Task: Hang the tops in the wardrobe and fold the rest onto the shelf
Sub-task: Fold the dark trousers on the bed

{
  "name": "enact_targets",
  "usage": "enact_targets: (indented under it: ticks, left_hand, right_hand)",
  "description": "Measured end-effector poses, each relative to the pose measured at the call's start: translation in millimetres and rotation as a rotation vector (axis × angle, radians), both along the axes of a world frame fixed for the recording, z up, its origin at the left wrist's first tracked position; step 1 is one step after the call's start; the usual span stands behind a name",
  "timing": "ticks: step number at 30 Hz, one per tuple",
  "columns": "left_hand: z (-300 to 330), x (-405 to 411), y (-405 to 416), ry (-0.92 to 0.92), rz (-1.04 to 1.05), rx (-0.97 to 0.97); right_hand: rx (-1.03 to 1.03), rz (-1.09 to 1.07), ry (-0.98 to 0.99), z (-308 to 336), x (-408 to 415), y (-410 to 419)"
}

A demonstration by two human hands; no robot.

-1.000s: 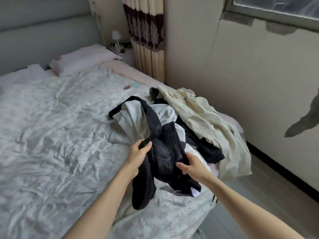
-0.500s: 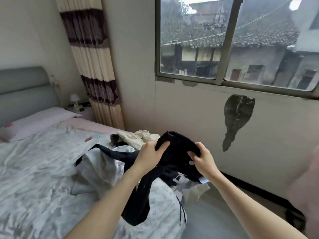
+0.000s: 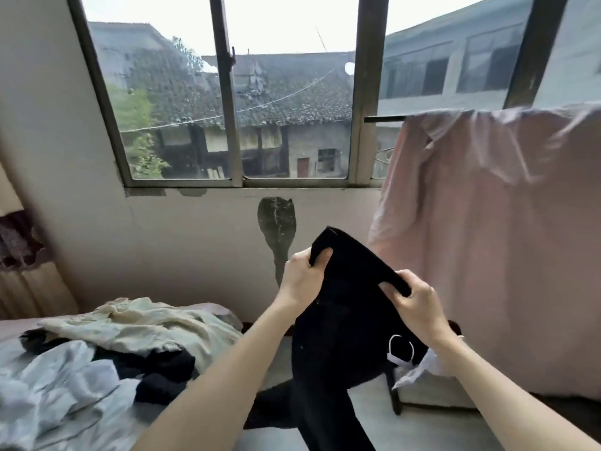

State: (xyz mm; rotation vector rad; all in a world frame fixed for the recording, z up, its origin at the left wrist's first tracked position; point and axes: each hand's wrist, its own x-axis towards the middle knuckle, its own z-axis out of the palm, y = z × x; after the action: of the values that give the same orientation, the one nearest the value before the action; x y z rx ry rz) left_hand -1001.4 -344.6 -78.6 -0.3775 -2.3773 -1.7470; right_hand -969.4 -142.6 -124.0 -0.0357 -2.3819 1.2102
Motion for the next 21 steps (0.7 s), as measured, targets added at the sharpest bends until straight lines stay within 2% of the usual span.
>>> enact_targets:
  ticks: [6,10,13,16,21]
  left_hand:
    - [9.2,7.9,73.9,-0.086,-0.02,0.107]
    - [9.2,6.5,88.6,-0.079,-0.044,0.109]
    - [4.1,6.4,81.9,-0.11,-0.068,0.164]
    - [0.1,4.7,61.3,-0.131,-0.11,0.198]
    - [8.0,-2.6,8.0,-0.079,-0.208,0.218]
  right_hand:
    - [0.495,-0.146,0.059,-9.6,64.5,88.5]
    - [0.776,-0.097,-0.248,-16.5,80.2,122.9]
    - [0.887,-0.109,-0.402,-23.3,82.2,129.2]
    - [0.959,-0.218,-0.351,-21.7,76.0,113.6]
    - [0.89,-0.429,-0.172,2.8,54.1,91.3]
